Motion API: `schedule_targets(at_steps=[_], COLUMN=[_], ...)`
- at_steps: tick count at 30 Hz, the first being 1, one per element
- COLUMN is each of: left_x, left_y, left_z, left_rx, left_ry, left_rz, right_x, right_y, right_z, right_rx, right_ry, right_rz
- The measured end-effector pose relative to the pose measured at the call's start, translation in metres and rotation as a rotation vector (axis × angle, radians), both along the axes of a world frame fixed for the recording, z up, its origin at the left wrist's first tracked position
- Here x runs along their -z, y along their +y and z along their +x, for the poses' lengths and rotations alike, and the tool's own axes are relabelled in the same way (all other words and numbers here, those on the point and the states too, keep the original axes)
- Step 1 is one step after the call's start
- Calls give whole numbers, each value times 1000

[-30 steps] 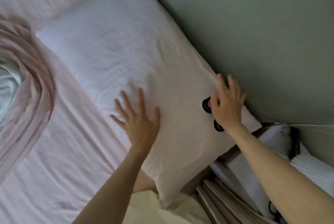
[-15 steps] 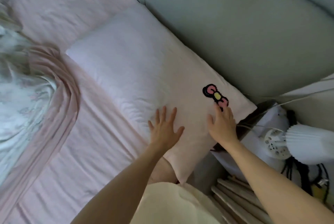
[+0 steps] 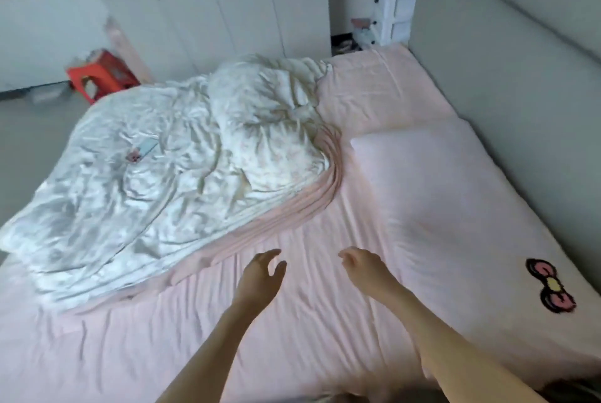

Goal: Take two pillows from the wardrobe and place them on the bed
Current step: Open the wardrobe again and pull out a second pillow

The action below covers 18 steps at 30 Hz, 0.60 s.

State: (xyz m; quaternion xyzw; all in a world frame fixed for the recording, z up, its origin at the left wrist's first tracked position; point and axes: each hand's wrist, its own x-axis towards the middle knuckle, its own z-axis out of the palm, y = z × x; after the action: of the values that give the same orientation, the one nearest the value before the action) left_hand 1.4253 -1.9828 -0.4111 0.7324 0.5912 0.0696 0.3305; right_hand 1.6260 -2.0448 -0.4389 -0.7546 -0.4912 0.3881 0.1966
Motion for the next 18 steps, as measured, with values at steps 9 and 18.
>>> schedule_targets(at_steps=[9,18], left_x=[-49,-76], left_y=[-4,-8], left_z=[-247,-603], left_rx=[-417,-791], left_ry=[-40,57], left_rz=[129,221], right_x=[-51,-81], right_y=[77,143], right_z=[-243,-626], right_rx=[-402,-704], right_ry=[38,202], right_rz=[106,189])
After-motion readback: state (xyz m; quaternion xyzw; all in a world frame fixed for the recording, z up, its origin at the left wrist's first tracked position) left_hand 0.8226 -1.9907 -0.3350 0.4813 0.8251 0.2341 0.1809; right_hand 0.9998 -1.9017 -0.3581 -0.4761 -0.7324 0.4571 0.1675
